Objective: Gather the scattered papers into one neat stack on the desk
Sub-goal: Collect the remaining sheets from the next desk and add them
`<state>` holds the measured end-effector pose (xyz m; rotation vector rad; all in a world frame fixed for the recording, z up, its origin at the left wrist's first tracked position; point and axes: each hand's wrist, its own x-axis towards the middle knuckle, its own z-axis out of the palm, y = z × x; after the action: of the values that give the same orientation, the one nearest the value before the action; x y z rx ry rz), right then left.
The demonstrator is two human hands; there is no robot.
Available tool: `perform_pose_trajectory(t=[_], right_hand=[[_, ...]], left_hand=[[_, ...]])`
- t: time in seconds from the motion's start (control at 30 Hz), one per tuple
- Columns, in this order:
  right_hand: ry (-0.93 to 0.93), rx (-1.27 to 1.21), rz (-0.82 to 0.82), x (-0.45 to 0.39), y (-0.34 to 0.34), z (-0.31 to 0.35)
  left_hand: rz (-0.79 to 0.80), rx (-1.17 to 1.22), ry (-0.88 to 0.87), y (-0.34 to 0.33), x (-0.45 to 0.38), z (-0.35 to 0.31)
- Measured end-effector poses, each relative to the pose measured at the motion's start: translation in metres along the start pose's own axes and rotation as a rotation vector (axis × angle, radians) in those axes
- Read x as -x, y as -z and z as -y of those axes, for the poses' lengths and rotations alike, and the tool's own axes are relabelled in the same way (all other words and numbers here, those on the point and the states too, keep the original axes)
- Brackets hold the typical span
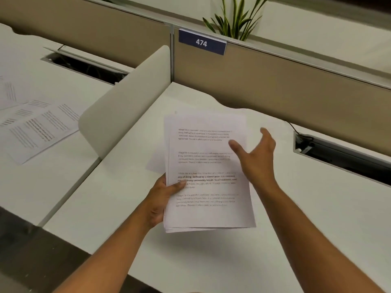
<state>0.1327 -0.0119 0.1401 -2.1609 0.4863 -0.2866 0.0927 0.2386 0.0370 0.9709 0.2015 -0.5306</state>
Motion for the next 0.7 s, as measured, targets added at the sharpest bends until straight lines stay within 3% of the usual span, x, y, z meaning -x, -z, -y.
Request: perform_pose_trajectory(t=[0.03,0.1,0.17,0.33,0.4,0.53,0.7], right_hand=[[-0.180,-0.100,0.110,0.001,0.005,-0.012],[-0.317,-0.289,0.303,0.003,0.007,-0.029],[-0.262,-0.390,0.376,0.008,0.001,-0.038],[-0.116,-0.356,0.354,0.017,-0.030,-0.045],[-0.082,-0.289,0.365,0.014,-0.042,-0.051],[0.085,0.074,0.237,-0.010,-0.061,-0.078],[0.215,0.319,0.285,-0.059,-0.083,-0.099]], left_hand=[[-0.009,-0.010,0.003,0.001,0.000,-0.001],[-0.030,-0.019,0.013,0.003,-0.001,-0.003],[-0.045,-0.037,0.012,0.002,-0.001,-0.006],[-0.172,-0.161,-0.023,0.013,-0.004,-0.009],[-0.227,-0.159,-0.043,0.027,-0.002,-0.010],[-0.287,-0.145,-0.066,0.056,0.004,-0.014],[-0.304,-0.142,-0.063,0.078,0.006,-0.021]])
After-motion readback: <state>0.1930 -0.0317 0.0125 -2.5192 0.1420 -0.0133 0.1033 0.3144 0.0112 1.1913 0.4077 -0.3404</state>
